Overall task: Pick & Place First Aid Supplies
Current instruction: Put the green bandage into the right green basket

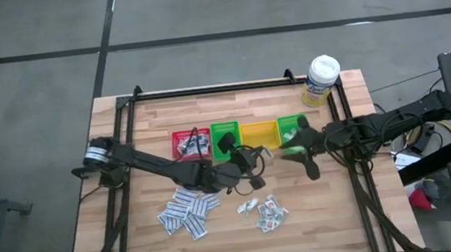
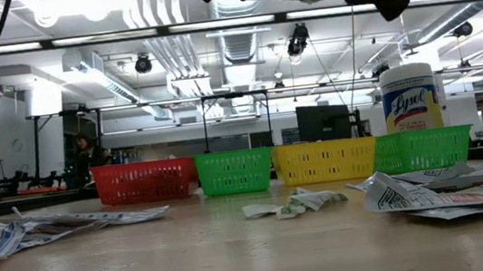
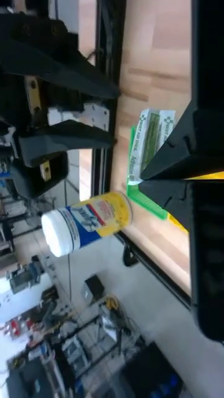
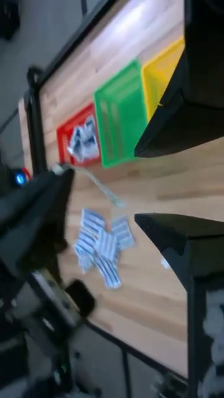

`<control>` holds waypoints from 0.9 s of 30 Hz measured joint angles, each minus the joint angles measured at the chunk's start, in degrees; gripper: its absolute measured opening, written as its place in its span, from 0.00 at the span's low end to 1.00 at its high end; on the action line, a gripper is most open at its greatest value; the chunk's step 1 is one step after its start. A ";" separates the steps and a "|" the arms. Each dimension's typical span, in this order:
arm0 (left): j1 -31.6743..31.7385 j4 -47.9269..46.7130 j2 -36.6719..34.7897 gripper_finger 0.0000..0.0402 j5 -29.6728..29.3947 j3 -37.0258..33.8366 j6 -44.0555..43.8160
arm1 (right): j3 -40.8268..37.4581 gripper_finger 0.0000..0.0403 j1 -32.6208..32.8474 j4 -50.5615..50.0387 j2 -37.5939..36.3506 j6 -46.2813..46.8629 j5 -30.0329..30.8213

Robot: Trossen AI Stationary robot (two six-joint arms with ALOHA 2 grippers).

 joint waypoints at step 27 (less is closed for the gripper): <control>-0.10 3.19 2.05 0.00 -4.61 -0.04 4.55 | 0.02 0.42 -1.81 5.32 3.74 10.50 5.51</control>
